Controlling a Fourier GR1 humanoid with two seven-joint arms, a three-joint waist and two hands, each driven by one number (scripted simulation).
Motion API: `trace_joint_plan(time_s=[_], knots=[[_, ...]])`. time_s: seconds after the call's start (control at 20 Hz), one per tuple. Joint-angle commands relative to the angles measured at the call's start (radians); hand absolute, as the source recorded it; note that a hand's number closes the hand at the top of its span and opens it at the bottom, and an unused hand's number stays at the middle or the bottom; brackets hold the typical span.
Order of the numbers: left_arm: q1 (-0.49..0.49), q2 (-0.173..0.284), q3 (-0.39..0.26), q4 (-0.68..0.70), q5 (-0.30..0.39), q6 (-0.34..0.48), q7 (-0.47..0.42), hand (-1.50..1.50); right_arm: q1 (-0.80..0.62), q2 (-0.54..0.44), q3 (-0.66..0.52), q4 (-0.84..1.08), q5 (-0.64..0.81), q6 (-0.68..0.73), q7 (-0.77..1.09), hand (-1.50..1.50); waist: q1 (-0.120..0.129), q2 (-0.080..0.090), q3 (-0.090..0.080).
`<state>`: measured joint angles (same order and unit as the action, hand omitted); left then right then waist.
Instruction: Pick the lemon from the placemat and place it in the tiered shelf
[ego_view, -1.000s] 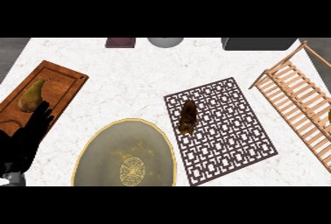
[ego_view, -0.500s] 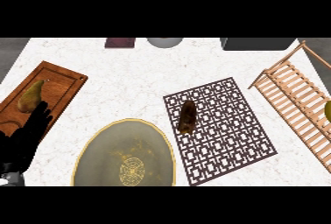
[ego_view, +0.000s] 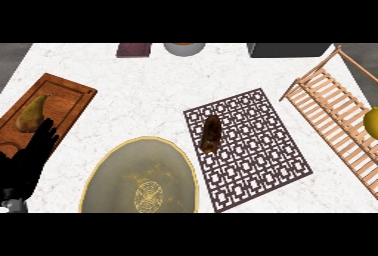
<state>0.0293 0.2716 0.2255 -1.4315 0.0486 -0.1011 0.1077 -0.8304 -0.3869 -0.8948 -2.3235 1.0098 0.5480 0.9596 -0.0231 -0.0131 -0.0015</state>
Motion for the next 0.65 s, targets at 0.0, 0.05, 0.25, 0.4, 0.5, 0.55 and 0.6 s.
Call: trace_joint_plan(time_s=[0.0,0.05,0.25,0.4,0.5,0.55,0.6], knots=[[0.031,-0.002,0.017,0.018,0.002,0.001,-0.025,0.00,-0.059,-0.083,-0.081,-0.128,-0.070,0.227,0.189,-1.50,-0.023,-0.010,-0.001],[0.020,0.008,0.026,0.003,-0.003,0.017,-0.009,0.00,-0.050,-0.100,-0.125,-0.157,-0.086,0.250,0.160,-1.50,-0.041,-0.017,0.000],[0.052,0.009,0.032,-0.001,0.004,0.009,-0.001,0.00,-0.109,-0.173,-0.167,-0.132,-0.076,0.398,0.155,-1.50,-0.069,-0.036,-0.003],[0.069,0.016,0.052,0.016,0.008,0.013,-0.002,0.00,-0.145,-0.207,-0.239,-0.106,-0.074,0.476,0.114,-1.50,-0.096,-0.047,-0.003],[0.078,0.010,0.046,-0.009,0.000,0.025,0.013,0.00,-0.175,-0.253,-0.280,-0.070,-0.084,0.532,0.059,-1.50,-0.115,-0.059,-0.002],[0.081,0.009,0.055,0.003,0.005,0.025,0.001,0.00,-0.191,-0.249,-0.287,-0.093,-0.077,0.561,0.051,-1.50,-0.119,-0.061,-0.004],[0.114,0.006,0.045,0.012,-0.004,0.013,-0.018,0.00,-0.209,-0.281,-0.301,-0.083,-0.081,0.589,0.023,-1.50,-0.120,-0.062,-0.005]])
